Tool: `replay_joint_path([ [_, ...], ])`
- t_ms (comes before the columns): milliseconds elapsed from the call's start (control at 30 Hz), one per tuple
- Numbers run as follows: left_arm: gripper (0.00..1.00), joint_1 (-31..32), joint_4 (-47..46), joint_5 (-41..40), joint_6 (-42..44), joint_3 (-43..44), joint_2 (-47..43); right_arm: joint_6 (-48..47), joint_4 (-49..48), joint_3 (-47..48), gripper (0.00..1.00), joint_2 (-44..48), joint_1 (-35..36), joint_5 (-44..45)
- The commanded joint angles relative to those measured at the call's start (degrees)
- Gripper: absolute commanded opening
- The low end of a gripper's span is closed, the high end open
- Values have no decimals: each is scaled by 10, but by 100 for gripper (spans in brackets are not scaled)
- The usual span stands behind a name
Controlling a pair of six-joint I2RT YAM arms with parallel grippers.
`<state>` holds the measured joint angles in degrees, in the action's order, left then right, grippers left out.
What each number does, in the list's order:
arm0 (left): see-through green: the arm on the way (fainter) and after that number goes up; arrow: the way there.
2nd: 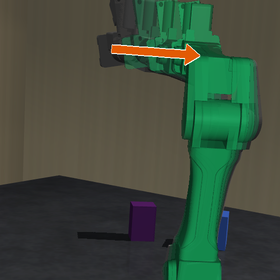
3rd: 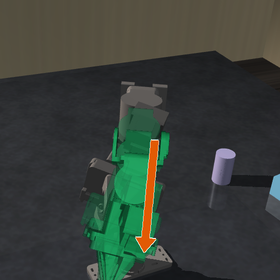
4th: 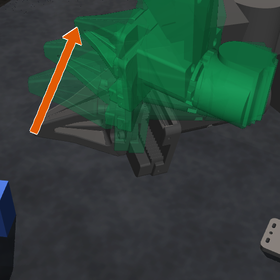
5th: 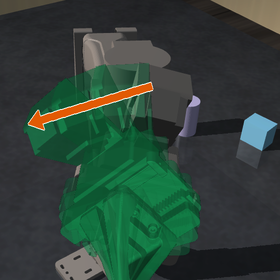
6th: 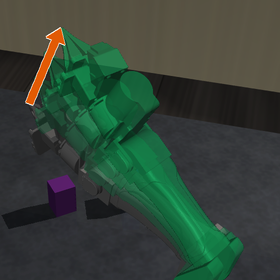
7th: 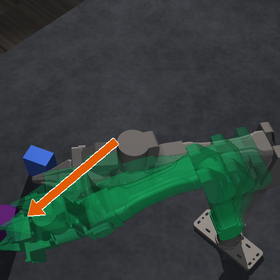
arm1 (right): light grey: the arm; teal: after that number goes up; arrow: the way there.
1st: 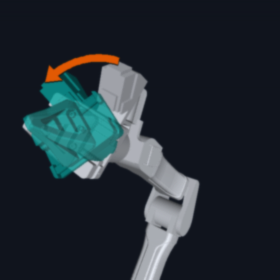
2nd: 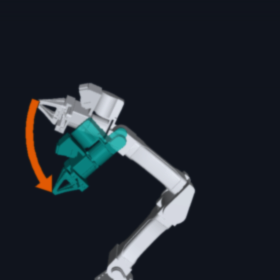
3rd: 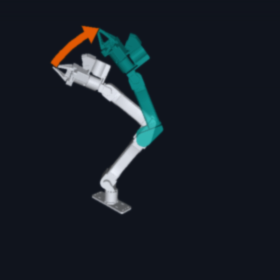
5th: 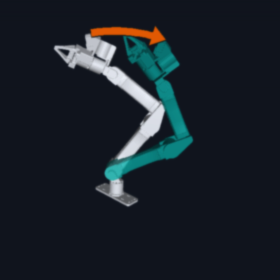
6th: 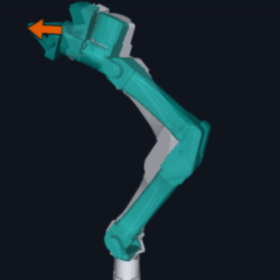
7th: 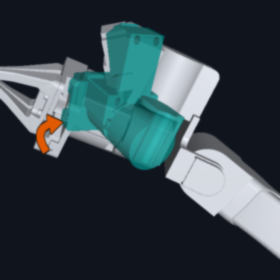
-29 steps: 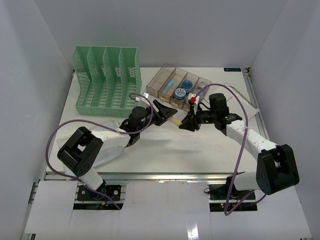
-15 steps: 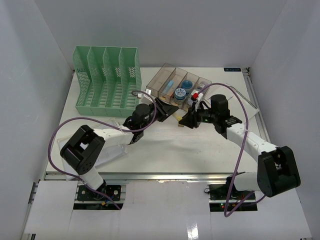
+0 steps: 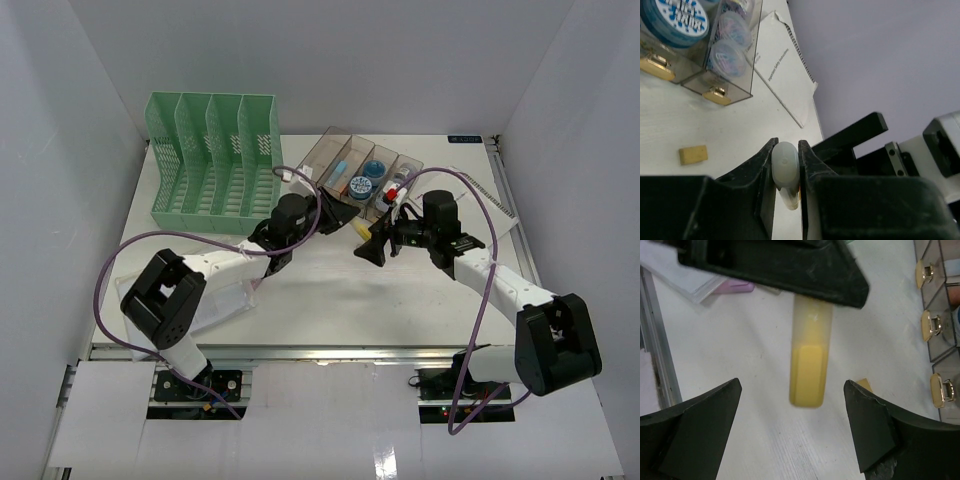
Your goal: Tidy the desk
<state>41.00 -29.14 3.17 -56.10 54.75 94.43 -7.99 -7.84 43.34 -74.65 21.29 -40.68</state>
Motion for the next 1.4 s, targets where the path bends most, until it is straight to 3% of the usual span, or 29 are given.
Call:
replay_joint_path([
  [0,2,-38,143,-23,163,85,-9,-105,71,28,90,32,-25,-70],
  [100,2,-64,205,-28,230,174,22,-153,109,35,90,52,-53,-113],
  [333,1,-88,390,-87,410,454,180,-164,108,26,90,75,-86,-138],
  [467,1,-88,424,-116,461,580,272,-161,106,25,90,73,-95,-142],
  [600,2,-88,437,-136,494,653,330,-161,106,25,90,77,-103,-143],
  [1067,10,-88,437,-115,504,679,401,-165,104,22,90,69,-112,-141],
  [1167,15,-88,437,-109,500,683,409,-167,104,21,90,68,-112,-139],
  [1367,38,-87,439,-93,490,687,419,-170,104,18,90,64,-114,-136],
])
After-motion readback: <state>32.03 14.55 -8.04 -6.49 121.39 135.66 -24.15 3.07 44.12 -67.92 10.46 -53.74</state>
